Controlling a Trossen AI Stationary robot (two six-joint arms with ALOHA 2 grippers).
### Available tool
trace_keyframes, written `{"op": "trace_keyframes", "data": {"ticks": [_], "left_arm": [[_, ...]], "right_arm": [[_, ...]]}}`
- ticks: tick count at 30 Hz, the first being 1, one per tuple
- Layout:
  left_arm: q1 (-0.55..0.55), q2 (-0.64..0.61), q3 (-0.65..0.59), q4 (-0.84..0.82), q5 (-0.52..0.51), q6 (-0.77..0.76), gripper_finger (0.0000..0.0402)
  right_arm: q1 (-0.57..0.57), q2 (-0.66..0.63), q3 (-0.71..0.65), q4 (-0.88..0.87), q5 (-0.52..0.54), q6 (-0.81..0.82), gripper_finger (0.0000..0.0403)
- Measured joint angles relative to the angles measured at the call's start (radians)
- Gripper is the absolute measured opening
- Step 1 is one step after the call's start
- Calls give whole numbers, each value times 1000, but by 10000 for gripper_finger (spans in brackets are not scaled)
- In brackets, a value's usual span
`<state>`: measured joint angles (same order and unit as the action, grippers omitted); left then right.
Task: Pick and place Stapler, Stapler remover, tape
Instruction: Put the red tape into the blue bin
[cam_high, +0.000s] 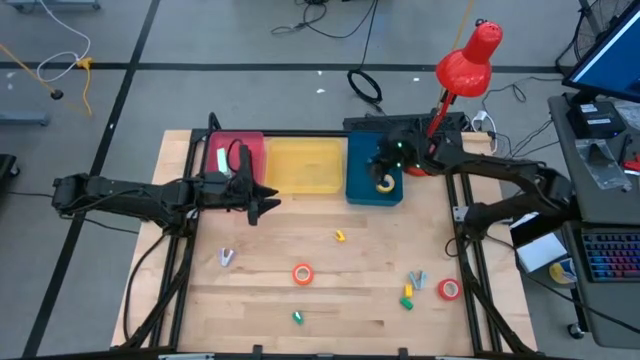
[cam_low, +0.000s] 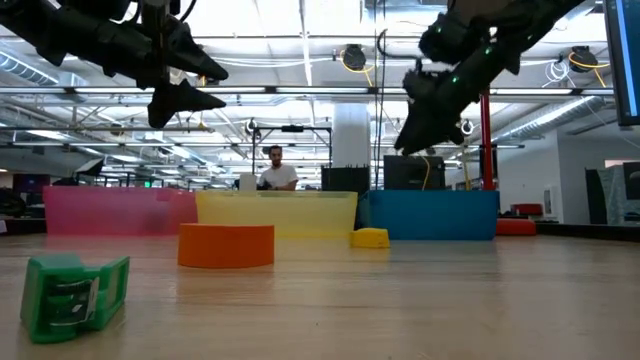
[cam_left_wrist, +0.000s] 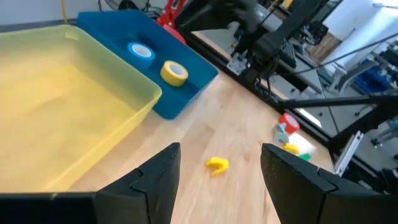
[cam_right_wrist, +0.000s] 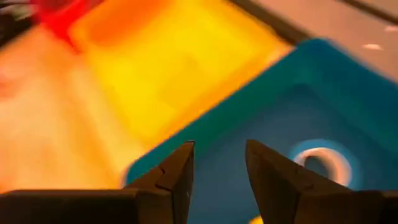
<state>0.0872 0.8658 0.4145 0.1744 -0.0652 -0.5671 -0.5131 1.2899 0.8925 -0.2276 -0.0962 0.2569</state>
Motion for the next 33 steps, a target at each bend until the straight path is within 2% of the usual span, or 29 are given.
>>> {"op": "trace_keyframes", "data": {"ticks": [9, 18, 26, 30, 33], "left_arm": [[0, 0, 0, 0, 48, 12, 223], [0, 0, 0, 14, 48, 6, 223], [0, 0, 0, 18, 39, 5, 223], [0, 0, 0, 18, 39, 9, 223], [0, 0, 0, 18, 39, 10, 223]], "right_arm": [[222, -72, 0, -33, -91, 58, 134], [417, -90, 0, -35, -91, 151, 134], [520, -90, 0, -36, -89, 248, 129], [551, -92, 0, -76, -89, 378, 128], [578, -102, 0, -177, -88, 527, 128]]}}
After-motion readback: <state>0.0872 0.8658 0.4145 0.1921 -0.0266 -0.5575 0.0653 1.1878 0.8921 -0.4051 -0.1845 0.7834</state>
